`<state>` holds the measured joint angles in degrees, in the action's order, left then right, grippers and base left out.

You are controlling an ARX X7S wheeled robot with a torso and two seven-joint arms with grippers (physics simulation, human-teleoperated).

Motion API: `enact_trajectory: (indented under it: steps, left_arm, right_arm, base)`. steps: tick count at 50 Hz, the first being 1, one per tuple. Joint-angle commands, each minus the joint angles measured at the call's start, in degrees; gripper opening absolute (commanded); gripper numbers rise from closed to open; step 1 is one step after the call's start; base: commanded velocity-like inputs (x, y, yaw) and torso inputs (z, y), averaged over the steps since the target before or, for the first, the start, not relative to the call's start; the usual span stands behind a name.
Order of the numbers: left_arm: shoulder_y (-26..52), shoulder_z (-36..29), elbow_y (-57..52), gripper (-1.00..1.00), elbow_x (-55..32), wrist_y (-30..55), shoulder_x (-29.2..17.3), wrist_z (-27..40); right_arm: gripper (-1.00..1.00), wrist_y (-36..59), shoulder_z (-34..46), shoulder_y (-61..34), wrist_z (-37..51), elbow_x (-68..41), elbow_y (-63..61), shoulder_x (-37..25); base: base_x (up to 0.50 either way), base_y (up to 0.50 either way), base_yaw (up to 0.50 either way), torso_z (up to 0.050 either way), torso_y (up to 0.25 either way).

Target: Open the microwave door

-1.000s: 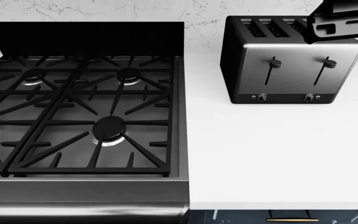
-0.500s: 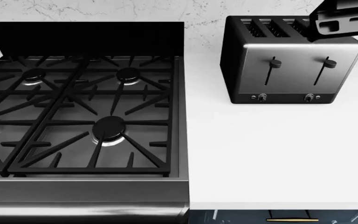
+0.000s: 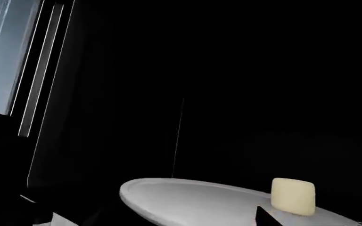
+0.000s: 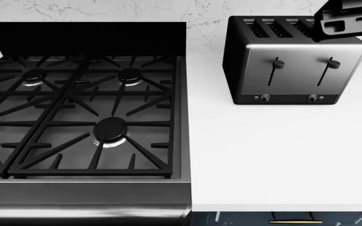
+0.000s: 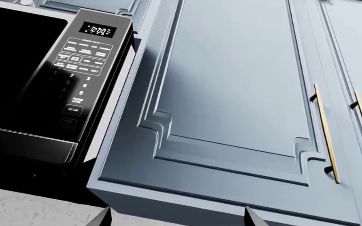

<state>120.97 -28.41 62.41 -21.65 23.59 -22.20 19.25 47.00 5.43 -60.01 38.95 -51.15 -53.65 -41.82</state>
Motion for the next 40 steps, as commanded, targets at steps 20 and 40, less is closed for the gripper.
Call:
enact_trajectory:
  steps: [20, 40]
  left_arm:
    - [-3.4, -0.2, 1.7, 1.0, 2.6, 0.9, -8.7, 3.6]
    - [4.8, -1.3, 12.5, 1.0, 8.1, -4.3, -4.1, -0.3]
  right_arm:
    - [1.0, 0.2, -0.1, -0.4, 1.2, -1.6, -0.4, -1.1]
    - [1.0, 2.1, 0.2, -3.4, 3.1, -4.6, -1.0, -1.5]
  base:
    - [0.0, 0.0, 0.0, 0.0, 0.0]
    - [0.0, 0.0, 0.0, 0.0, 0.0]
